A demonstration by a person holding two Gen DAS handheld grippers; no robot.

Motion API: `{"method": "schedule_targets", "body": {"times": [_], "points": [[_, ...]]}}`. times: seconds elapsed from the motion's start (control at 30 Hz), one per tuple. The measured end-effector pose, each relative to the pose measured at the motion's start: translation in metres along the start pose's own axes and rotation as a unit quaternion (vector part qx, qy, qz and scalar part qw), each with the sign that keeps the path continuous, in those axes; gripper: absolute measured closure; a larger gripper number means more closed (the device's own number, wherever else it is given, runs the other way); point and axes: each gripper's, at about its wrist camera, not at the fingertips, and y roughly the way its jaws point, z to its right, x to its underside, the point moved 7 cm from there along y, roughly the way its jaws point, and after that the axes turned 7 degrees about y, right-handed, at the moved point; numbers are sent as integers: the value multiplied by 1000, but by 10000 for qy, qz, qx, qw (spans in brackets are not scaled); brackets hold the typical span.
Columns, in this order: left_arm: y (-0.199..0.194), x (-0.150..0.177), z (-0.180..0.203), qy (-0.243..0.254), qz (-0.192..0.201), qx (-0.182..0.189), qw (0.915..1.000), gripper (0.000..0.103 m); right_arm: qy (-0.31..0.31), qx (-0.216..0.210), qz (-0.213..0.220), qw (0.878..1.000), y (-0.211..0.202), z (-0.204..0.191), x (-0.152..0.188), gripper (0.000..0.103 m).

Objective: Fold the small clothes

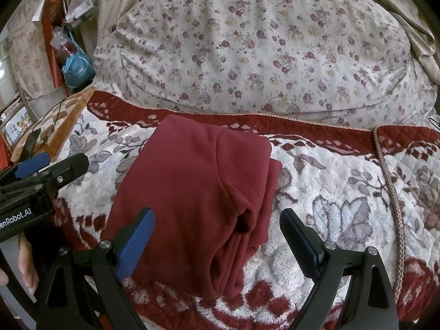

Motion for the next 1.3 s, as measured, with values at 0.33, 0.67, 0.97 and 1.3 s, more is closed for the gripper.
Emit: {"method": "schedule_targets", "body": {"times": [0.33, 0.67, 0.97, 1.3], "points": [[3, 1, 0, 32, -20, 24, 10000, 5, 27, 10, -47, 10000, 3, -1, 2, 8], [6, 2, 0, 35, -49, 64, 10000, 5, -12, 7, -144, 9999, 12, -4, 3, 8], [18, 3, -2, 64, -152, 120, 9998, 5, -44, 21, -211, 9998, 18, -4, 0, 8], [27, 3, -2, 70, -195, 136, 9997, 5, -56, 22, -285, 9996, 27, -7, -2, 8]]}}
